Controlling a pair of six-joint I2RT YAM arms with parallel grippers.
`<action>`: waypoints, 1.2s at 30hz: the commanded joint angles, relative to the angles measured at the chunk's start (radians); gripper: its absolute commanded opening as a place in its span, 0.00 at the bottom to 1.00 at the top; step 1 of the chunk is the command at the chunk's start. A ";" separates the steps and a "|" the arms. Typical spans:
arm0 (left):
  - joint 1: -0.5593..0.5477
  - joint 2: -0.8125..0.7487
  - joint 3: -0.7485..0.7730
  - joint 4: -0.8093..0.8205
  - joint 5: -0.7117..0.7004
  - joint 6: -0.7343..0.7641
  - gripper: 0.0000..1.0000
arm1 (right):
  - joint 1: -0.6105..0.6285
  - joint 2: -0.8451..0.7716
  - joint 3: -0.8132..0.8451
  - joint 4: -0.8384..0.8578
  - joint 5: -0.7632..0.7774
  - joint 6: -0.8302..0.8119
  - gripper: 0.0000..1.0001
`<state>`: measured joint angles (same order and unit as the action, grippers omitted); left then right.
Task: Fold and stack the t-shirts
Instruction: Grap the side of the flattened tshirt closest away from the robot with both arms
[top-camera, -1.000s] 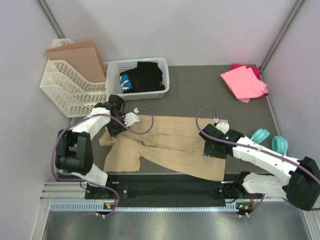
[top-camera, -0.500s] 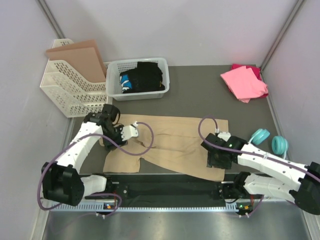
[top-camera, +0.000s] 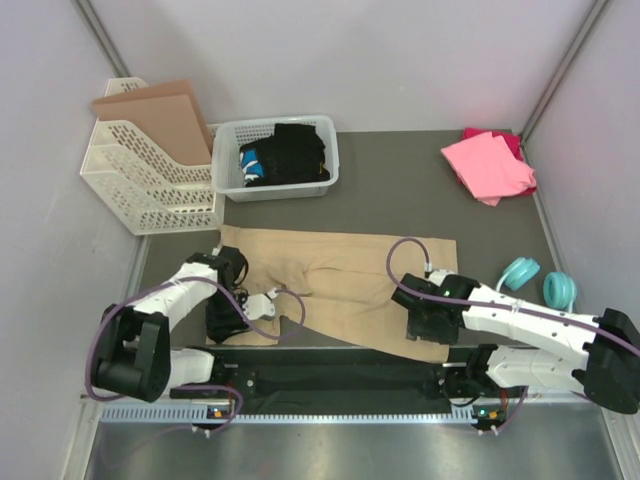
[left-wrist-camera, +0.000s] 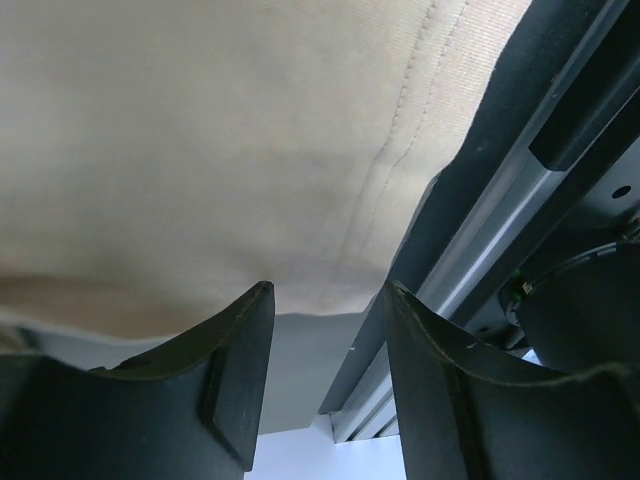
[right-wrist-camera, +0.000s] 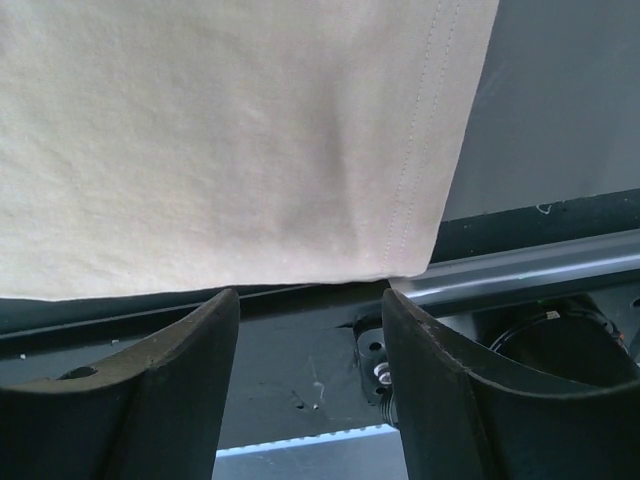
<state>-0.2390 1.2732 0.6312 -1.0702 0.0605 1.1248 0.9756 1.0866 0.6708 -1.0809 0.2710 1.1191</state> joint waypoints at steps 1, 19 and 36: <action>-0.005 0.024 -0.028 0.125 -0.007 -0.010 0.54 | 0.031 0.001 0.018 0.006 0.020 0.045 0.60; -0.005 0.175 -0.021 0.262 -0.016 -0.065 0.00 | 0.092 0.027 0.021 0.006 0.051 0.120 0.61; 0.007 0.058 0.484 -0.129 0.061 -0.074 0.00 | 0.137 -0.024 0.026 -0.079 0.056 0.196 0.72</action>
<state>-0.2401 1.3544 1.0580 -1.0943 0.0929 1.0386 1.0924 1.0664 0.6750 -1.1488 0.3134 1.2785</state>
